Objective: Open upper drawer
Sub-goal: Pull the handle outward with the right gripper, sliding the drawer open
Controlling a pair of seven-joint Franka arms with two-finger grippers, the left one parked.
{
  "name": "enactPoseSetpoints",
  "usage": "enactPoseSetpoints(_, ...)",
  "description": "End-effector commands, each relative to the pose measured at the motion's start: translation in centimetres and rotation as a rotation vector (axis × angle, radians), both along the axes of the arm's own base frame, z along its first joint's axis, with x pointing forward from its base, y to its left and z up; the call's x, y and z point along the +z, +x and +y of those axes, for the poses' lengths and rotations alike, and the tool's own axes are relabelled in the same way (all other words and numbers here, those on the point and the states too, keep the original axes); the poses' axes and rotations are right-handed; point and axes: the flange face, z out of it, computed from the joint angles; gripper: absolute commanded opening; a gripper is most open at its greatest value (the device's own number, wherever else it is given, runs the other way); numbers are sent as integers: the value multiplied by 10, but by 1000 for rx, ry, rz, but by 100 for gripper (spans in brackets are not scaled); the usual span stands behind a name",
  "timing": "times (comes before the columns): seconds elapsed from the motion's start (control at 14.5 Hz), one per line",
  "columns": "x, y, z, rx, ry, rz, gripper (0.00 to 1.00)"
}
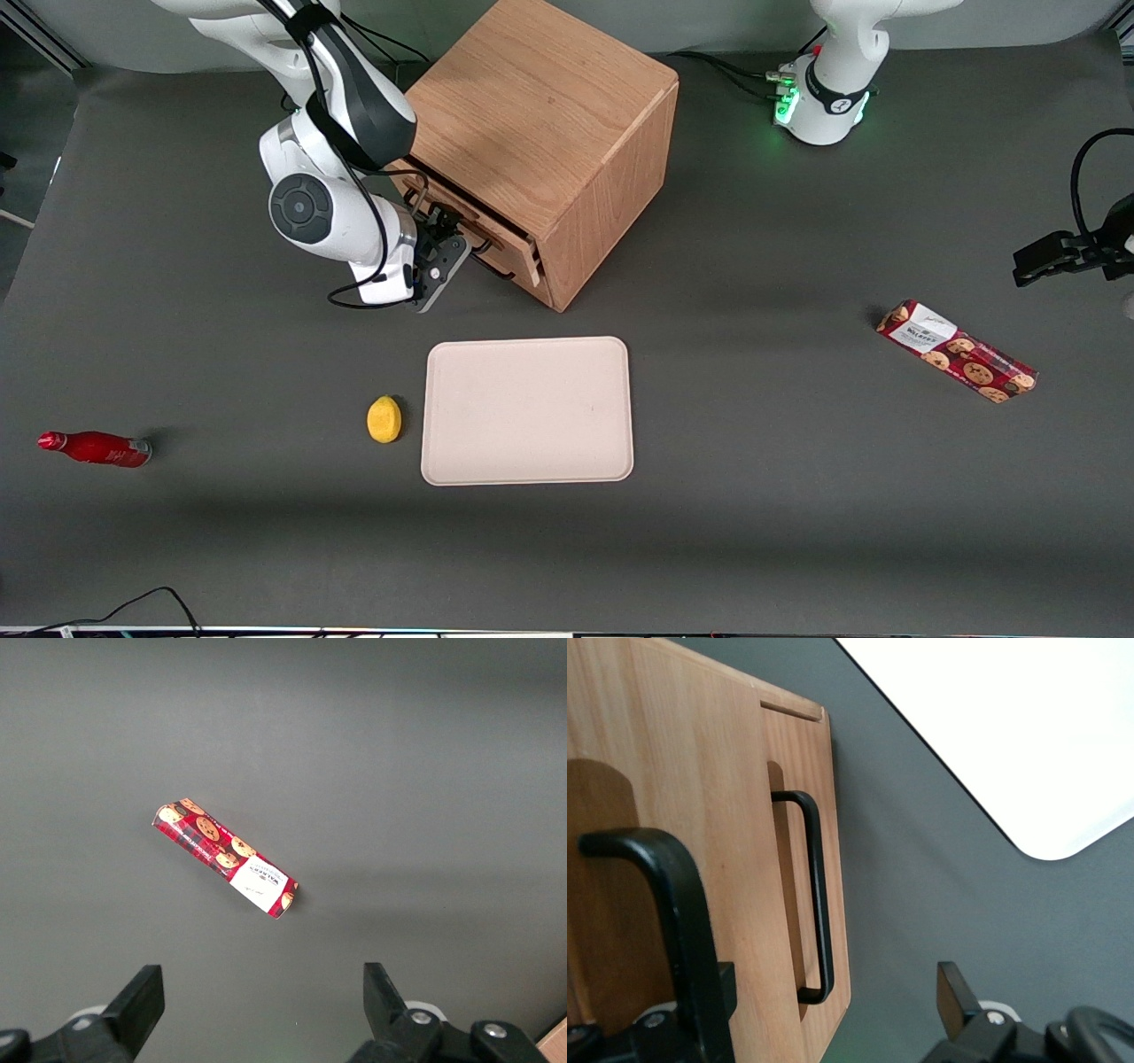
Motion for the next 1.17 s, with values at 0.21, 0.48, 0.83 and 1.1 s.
enactPoseSetpoints(0.21,-1,19,-19,-1,-7,-58,100)
enactPoseSetpoints(0.48,-1,30,-30,-12,-22,-76,100)
enactPoseSetpoints(0.83,4,47,-54,-40,-54,-107,100)
enactPoseSetpoints(1.1,10,60,-75,-73,-62,-125,100)
